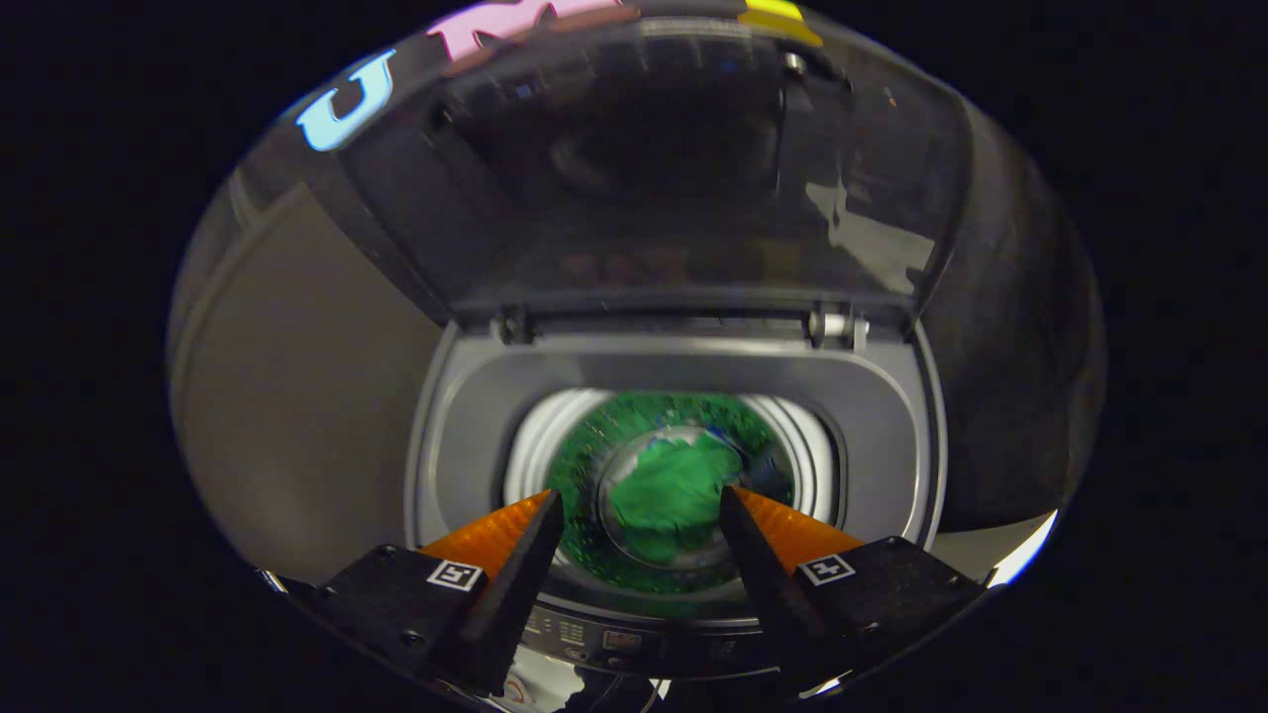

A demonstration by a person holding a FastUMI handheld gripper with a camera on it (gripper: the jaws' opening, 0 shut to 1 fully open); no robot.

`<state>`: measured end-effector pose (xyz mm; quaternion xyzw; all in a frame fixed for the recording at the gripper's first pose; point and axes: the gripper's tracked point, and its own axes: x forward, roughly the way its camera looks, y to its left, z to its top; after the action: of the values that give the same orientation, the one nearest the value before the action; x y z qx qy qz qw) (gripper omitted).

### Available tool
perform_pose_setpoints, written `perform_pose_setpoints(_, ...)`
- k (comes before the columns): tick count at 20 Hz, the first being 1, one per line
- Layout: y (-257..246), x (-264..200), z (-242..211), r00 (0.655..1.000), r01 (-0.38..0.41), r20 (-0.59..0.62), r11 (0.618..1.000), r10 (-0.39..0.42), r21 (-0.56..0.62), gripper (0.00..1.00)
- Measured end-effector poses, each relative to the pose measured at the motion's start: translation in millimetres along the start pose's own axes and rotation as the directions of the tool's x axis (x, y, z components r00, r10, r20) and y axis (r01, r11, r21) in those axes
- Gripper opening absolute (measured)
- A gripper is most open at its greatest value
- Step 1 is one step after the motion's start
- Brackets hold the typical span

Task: Put the clothes into the washing machine and then close the washing machine lid.

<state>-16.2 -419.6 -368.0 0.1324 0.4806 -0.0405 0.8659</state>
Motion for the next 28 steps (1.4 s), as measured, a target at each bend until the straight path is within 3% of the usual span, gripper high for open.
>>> perform_pose_setpoints(2, 11, -32, 39, 0.99, -0.022, 0.136, 0.998, 0.03, -0.057, 0.99)
perform_pose_setpoints(5, 22, -69, 103, 0.938, -0.012, 0.341, 0.991, 0.058, -0.136, 0.99)
perform_pose_setpoints(9, 36, -89, 178, 0.87, 0.003, 0.485, 0.983, 0.088, -0.184, 0.99)
perform_pose_setpoints(11, 30, -79, 225, 0.855, 0.039, 0.516, 0.984, 0.057, -0.172, 0.99)
perform_pose_setpoints(14, 6, -32, 244, 0.902, 0.05, 0.431, 0.995, -0.01, -0.082, 0.99)
perform_pose_setpoints(16, -5, -8, 249, 0.91, 0.059, 0.414, 0.997, -0.036, -0.042, 1.0)
perform_pose_setpoints(23, -7, -16, 249, 0.891, 0.135, 0.442, 0.99, -0.105, -0.036, 1.0)
perform_pose_setpoints(28, -8, -16, 243, 0.908, 0.135, 0.405, 0.99, -0.109, -0.036, 1.0)
